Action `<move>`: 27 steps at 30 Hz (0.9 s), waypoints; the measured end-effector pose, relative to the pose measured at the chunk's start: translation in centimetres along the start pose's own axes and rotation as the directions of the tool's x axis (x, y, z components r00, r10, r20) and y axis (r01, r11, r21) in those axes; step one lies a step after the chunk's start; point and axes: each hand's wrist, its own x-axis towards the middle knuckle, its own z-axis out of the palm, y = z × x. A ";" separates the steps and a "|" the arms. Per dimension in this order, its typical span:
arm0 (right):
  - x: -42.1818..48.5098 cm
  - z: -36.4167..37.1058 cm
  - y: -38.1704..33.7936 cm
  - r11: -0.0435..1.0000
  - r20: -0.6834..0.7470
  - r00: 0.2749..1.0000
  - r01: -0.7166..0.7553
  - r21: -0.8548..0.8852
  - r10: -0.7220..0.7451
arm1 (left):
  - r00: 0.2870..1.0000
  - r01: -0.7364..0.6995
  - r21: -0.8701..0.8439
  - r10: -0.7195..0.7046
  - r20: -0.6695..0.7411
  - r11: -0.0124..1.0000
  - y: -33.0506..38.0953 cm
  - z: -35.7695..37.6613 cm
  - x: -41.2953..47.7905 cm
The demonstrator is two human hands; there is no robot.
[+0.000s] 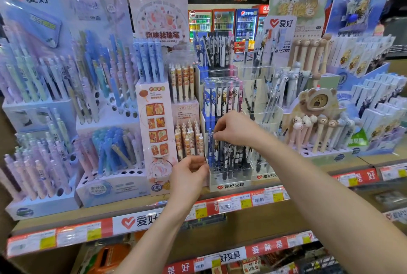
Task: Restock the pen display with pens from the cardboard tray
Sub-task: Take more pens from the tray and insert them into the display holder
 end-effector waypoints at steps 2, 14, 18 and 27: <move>-0.4 -0.2 0.0 0.999 -0.026 1.000 0.006 0.039 -0.005 | 0.999 -0.035 0.024 0.035 0.011 0.999 0.1 0.1 -0.3; -12.2 -0.9 4.8 0.978 -0.233 0.961 -0.112 0.174 0.151 | 0.908 -0.312 0.114 0.261 0.329 0.943 1.1 3.9 -4.5; -17.7 1.6 8.5 0.936 -0.188 0.929 -0.280 0.213 0.320 | 0.859 -0.325 0.124 0.237 0.454 0.938 -0.7 7.4 -5.5; -29.8 7.3 20.0 0.780 -0.086 0.788 -0.576 0.244 0.609 | 0.712 -0.385 0.232 0.128 0.691 0.893 -5.1 20.3 -11.2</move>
